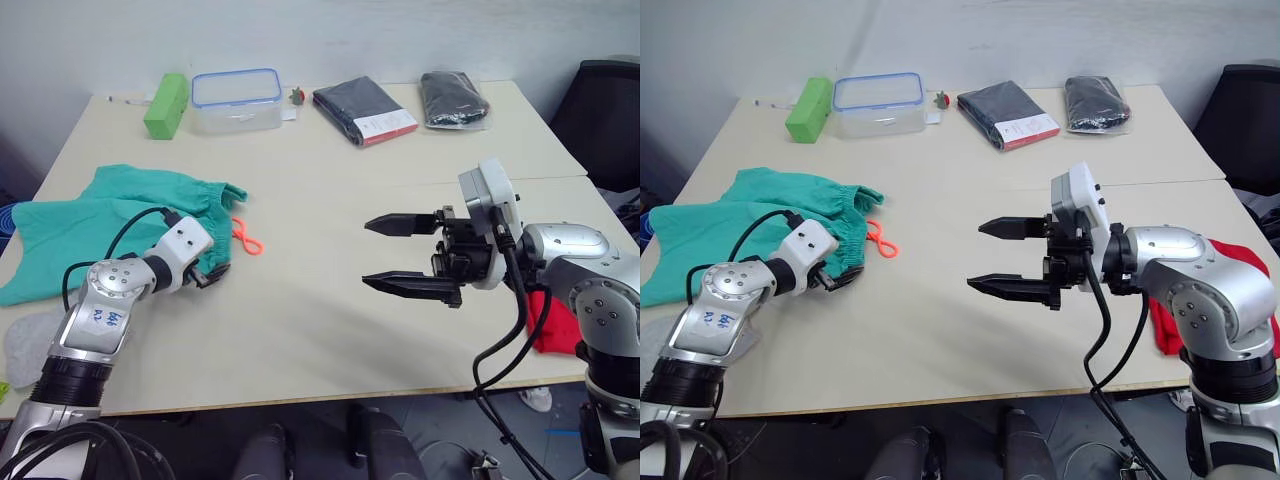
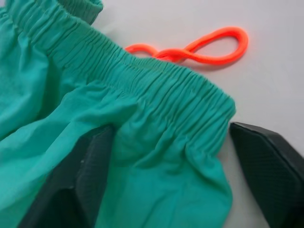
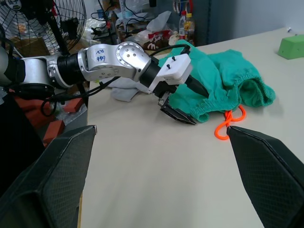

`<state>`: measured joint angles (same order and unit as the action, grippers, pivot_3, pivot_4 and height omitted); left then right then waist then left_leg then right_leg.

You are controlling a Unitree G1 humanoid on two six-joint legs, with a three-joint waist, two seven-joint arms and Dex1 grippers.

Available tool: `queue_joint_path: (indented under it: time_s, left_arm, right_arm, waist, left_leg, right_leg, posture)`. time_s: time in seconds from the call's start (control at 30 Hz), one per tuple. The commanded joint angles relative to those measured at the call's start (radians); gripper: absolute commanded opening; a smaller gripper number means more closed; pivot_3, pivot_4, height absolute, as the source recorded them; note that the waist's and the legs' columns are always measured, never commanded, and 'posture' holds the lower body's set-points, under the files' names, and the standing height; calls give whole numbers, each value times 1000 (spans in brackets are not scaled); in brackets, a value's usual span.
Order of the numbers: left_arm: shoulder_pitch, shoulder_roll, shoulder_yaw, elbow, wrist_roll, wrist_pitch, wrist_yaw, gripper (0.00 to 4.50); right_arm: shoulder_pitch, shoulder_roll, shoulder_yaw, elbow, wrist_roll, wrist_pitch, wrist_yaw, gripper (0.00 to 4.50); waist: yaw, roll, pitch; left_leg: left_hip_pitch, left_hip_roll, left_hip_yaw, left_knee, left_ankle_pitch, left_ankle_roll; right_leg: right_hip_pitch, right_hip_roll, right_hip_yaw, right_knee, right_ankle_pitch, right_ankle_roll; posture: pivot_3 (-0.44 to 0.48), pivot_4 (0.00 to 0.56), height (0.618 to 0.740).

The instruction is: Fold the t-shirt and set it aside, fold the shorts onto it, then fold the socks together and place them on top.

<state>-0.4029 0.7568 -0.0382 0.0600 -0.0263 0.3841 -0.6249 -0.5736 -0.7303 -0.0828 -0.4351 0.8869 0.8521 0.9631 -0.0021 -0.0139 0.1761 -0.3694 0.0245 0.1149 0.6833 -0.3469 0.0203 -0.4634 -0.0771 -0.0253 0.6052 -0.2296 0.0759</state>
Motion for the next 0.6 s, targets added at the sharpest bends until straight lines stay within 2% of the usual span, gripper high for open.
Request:
queue_joint_path:
  time_s: [0.03, 0.23, 0.33, 0.43, 0.6]
  left_arm:
    - [-28, -4, -4, 20, 7, -17, -26, 2728]
    - [-109, -27, -46, -22, -10, -8, -107, 854]
    - [-197, -48, -80, -62, -19, 15, -160, 21]
    - [-283, -75, -139, -77, -21, 5, -235, 21]
    - [-369, -207, -318, -104, -27, 28, -376, 21]
  right_arm:
    - [11, 5, -2, -57, 3, -20, -23, 4500]
    - [55, -12, -8, -88, -15, -27, -48, 4500]
    - [82, -23, -8, -107, -30, -34, -52, 4500]
    - [107, -30, -12, -125, -35, -36, -59, 4500]
    - [166, -84, -10, -152, -94, -79, -36, 4500]
  waist:
    - [0, 0, 0]
    - [4, -1, 0]
    - [5, -2, 0]
    - [4, -2, 1]
    - [7, -2, 0]
  left_leg:
    - [0, 0, 0, 0, 0, 0]
    - [0, -1, -1, 1, 1, 1]
    - [-1, -2, -1, 2, 2, 2]
    - [-1, -4, -1, 2, 2, 3]
    - [-1, -8, 0, 2, 3, 7]
  right_leg:
    - [0, 0, 0, 0, 0, 0]
    - [0, 0, -1, 2, 0, 0]
    - [0, 0, -1, 2, 1, 2]
    - [0, 2, 0, 1, 2, 4]
    - [2, 2, 2, -3, 4, 7]
  posture:
    - [0, 150, 740]
    - [0, 150, 740]
    - [0, 150, 740]
    - [0, 150, 740]
    - [0, 150, 740]
